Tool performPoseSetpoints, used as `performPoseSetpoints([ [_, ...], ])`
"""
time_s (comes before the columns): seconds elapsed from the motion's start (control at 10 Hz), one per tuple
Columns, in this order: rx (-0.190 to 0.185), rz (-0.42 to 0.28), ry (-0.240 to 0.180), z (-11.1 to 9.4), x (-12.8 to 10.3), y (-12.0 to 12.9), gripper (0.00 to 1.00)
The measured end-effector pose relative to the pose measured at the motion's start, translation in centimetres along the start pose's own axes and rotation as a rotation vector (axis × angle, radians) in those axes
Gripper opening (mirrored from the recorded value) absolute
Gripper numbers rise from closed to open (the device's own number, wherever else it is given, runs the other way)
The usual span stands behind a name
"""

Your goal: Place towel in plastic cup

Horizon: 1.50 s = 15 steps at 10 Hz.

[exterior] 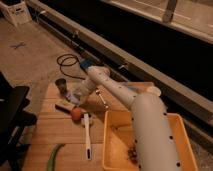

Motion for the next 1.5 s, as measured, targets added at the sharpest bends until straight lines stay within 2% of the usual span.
performPoseSetpoints([
  [0.2,-0.011,-0.002,0.003,-0.1,0.0,0.3,0.39],
  [0.3,-0.011,-0.001,0.005,0.0,0.2,0.4,0.32],
  [0.4,-0.013,-0.002,0.013,0.1,0.3,0.5,0.19],
  [0.6,-0.023,0.010,0.040,0.3,-0.3,0.5,0.02],
  [0.8,-0.010,0.021,0.078,-0.7,-0.3,0.6,0.00],
  [1.0,0.010,0.017,0.121,-2.5,-0.7,0.3,0.00],
  [1.3,0.047,0.000,0.222,-8.5,-2.4,-0.9,0.00],
  [1.5,0.072,0.011,0.322,-13.6,-2.9,-1.1,0.00],
])
